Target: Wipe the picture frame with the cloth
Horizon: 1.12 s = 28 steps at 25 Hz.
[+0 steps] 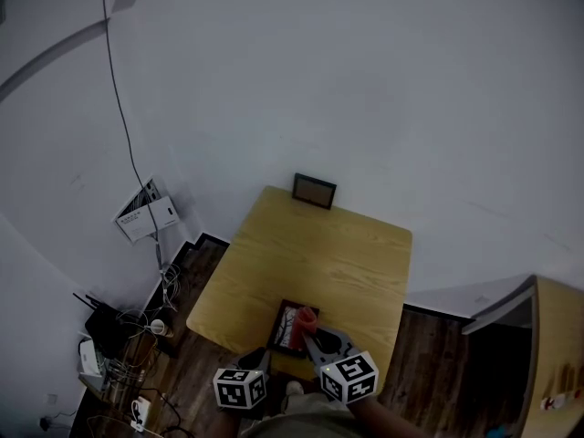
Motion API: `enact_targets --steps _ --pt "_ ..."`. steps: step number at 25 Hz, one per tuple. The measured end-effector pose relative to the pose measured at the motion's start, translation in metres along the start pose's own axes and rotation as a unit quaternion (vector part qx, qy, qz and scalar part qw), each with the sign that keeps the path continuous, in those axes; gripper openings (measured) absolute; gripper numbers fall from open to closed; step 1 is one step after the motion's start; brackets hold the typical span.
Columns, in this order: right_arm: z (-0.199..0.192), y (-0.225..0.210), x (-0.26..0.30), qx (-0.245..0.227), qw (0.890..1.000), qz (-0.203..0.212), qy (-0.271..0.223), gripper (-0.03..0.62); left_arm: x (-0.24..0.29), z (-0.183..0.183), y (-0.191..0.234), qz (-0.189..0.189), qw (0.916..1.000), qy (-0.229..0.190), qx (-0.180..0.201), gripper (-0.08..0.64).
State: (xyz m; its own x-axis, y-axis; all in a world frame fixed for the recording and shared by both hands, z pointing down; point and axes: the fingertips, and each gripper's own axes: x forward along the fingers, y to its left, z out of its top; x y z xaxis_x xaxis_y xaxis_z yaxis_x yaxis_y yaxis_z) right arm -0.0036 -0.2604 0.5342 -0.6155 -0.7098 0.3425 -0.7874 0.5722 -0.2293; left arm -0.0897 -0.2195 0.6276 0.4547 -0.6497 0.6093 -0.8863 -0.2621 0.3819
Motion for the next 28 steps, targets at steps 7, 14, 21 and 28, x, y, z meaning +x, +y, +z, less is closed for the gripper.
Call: enact_targets --steps 7,14,21,28 --pt "-0.027 -0.020 0.031 0.020 0.999 0.012 0.037 0.020 0.034 -0.015 0.006 -0.003 0.9986 0.051 -0.012 0.152" --pt "-0.051 -0.036 0.067 0.028 0.996 -0.007 0.085 0.020 0.053 -0.017 0.019 0.018 0.9971 0.073 -0.009 0.152" --pt "-0.070 -0.042 0.096 0.005 0.992 -0.014 0.129 0.019 0.064 -0.018 0.022 0.025 0.9960 0.086 0.003 0.114" --pt "-0.087 -0.048 0.115 -0.033 0.984 -0.026 0.174 0.020 0.065 -0.019 0.022 0.022 0.9954 0.093 -0.011 0.110"
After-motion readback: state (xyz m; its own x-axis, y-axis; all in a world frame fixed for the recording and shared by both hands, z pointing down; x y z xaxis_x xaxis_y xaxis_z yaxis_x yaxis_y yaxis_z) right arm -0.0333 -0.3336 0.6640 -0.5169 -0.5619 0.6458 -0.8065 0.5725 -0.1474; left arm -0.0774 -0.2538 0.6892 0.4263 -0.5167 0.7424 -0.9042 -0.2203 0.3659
